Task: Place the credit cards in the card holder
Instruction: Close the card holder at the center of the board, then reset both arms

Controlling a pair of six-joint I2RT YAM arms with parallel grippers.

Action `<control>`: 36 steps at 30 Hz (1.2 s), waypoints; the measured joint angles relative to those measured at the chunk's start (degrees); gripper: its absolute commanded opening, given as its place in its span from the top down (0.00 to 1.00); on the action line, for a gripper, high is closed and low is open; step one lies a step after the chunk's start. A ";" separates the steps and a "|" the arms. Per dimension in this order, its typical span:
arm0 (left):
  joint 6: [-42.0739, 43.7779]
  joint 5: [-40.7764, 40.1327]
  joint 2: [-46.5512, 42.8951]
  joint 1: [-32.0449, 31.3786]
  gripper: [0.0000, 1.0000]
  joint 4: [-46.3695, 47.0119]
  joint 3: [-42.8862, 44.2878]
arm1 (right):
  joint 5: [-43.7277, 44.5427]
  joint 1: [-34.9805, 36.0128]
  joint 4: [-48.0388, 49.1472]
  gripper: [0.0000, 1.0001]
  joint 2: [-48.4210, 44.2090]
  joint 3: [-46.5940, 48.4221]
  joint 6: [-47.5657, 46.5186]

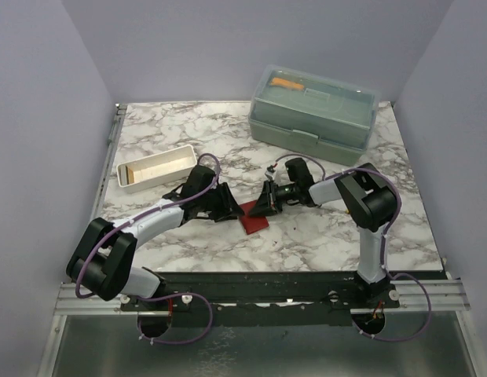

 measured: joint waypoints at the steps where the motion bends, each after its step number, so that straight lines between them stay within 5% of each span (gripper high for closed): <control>1: 0.22 -0.07 -0.66 0.00 0.53 -0.11 0.00 | 1.09 0.02 -2.62 0.66 -1.09 0.63 -1.25; 5: 1.16 -0.24 -2.10 0.28 0.42 -0.50 0.37 | 8.61 -0.26 -14.99 0.51 -7.69 3.21 -7.65; 12: 1.33 0.37 -0.85 0.83 0.31 -0.74 0.57 | 18.29 -1.18 -32.46 0.40 -20.87 7.67 -16.65; 23: -1.97 5.81 10.27 -0.37 0.28 5.31 1.70 | 32.24 -1.22 -46.51 0.17 -44.13 9.09 -22.77; 31: -2.97 7.39 18.12 -3.23 0.19 8.39 10.03 | 43.32 -1.22 -53.46 0.14 -61.88 9.70 -24.11; 36: -0.46 6.54 16.94 -3.30 0.15 3.50 15.72 | 48.02 -1.22 -57.72 0.01 -66.16 12.94 -24.26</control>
